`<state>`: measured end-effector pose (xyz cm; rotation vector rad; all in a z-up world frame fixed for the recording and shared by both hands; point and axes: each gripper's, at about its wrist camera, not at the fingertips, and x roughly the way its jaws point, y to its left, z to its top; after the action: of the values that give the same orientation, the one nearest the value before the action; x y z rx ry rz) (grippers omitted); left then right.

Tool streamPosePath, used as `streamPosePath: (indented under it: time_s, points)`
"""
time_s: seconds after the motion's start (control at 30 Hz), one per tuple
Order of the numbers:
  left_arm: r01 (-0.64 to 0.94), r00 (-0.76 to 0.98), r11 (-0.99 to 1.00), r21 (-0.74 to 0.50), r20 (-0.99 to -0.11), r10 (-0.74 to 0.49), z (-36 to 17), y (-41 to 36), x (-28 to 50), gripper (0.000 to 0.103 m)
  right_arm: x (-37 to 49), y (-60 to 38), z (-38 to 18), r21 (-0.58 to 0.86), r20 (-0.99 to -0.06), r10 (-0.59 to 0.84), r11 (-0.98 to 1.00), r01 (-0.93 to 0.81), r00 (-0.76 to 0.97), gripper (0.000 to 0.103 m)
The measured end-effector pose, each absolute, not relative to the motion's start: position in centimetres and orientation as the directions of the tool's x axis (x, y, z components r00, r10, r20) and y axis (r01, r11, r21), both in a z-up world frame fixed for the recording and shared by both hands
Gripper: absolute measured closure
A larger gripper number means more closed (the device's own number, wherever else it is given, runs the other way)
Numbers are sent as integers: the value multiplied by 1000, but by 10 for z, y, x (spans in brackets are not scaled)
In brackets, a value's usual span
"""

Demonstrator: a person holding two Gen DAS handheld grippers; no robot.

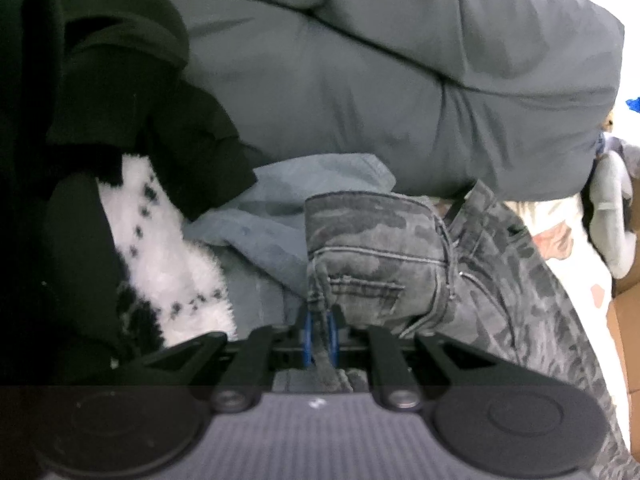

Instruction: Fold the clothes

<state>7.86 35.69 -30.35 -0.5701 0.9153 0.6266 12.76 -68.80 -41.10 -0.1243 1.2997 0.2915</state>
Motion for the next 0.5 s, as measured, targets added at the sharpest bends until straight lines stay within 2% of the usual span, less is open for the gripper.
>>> streamPosePath:
  time_s: [0.33, 0.5]
  points:
    - [-719, 419, 681, -135, -867, 270, -324, 354, 84, 93, 173, -655, -450, 23, -966, 93, 960, -281, 241, 103]
    - [-718, 410, 685, -122, -869, 275, -327, 352, 86, 93, 177, -654, -460, 35, -967, 100, 964, -265, 234, 98]
